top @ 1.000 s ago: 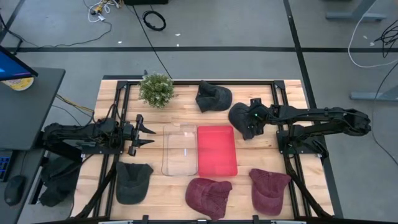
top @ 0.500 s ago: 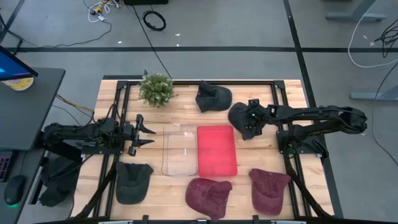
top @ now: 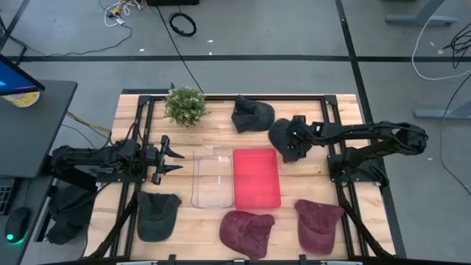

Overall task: Pick & Place hat
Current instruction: Put the top right black cap into the red bin

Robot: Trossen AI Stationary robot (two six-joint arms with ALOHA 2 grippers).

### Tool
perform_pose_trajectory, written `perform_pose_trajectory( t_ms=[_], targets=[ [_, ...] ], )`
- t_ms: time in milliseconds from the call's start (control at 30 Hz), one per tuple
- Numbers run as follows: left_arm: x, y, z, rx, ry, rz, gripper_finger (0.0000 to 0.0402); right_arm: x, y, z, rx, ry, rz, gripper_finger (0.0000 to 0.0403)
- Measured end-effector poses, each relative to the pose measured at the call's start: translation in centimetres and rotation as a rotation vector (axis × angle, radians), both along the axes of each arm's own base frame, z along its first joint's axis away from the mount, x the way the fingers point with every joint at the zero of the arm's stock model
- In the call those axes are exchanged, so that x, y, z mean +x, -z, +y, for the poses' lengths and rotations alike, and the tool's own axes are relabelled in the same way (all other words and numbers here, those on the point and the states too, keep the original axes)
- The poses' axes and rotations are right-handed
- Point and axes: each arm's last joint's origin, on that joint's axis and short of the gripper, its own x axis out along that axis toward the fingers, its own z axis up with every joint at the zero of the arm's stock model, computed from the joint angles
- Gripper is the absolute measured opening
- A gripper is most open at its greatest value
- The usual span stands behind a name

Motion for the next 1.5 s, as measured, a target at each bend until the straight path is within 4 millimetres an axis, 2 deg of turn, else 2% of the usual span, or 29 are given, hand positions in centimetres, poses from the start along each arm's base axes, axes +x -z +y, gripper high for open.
perform_pose_trajectory(
  t_ms=[300,467,667,933,1267,1500],
  targets=[
    [0.0,0.0,0.0,0.000,0.000,0.000,0.0167,1.8,-4.9,0.4,-0.019,0.260,-0.069,0.0004],
    [0.0,0.0,0.0,0.000,0.000,0.000,0.0167,2.7,-7.6,1.5,0.022,0.325,-0.134,0.0002],
    [0.0,0.0,0.0,0.000,0.000,0.000,0.0167,3.8,-10.5,3.9,0.065,0.323,-0.224,0.0002],
    [0.0,0.0,0.0,0.000,0.000,0.000,0.0167,4.7,-13.5,8.5,0.154,0.304,-0.384,0.0001],
    [0.0,0.0,0.0,0.000,0.000,0.000,0.0167,5.3,-14.4,13.7,0.341,0.279,-0.554,0.0001],
    [0.0,0.0,0.0,0.000,0.000,0.001,0.0167,6.5,-13.2,17.0,0.403,0.288,-0.613,0.0001]
  ],
)
